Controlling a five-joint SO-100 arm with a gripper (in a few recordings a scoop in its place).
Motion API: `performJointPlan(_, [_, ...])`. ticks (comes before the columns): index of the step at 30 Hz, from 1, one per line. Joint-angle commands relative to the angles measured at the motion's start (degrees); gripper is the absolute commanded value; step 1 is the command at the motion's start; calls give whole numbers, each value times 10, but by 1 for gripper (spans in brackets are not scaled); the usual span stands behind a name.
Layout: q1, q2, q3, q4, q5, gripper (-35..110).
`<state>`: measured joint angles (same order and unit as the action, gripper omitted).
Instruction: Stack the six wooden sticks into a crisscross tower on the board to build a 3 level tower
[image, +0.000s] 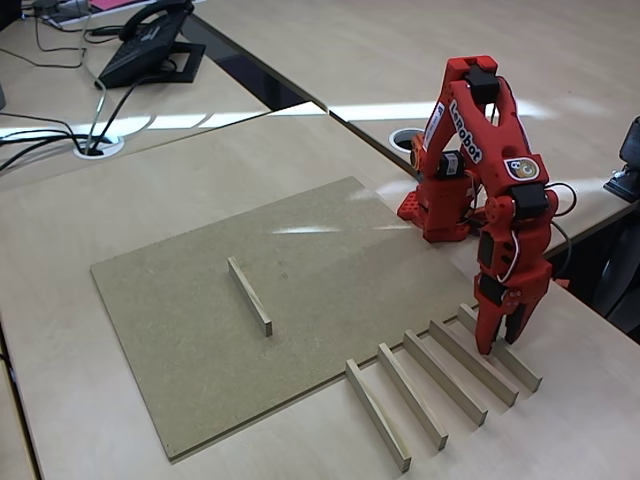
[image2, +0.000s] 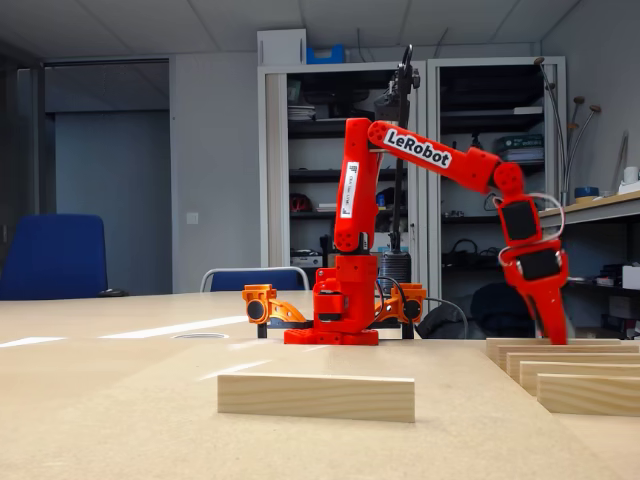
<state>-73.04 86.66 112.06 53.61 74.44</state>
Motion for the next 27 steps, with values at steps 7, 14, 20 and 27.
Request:
performJointPlan(7, [4,15,21,-25,13,0])
performJointPlan(14, [28,80,-43,74,7,0])
performJointPlan(20, [76,138,-158,205,-46,0])
performJointPlan(27, [269,156,-196,239,-306,0])
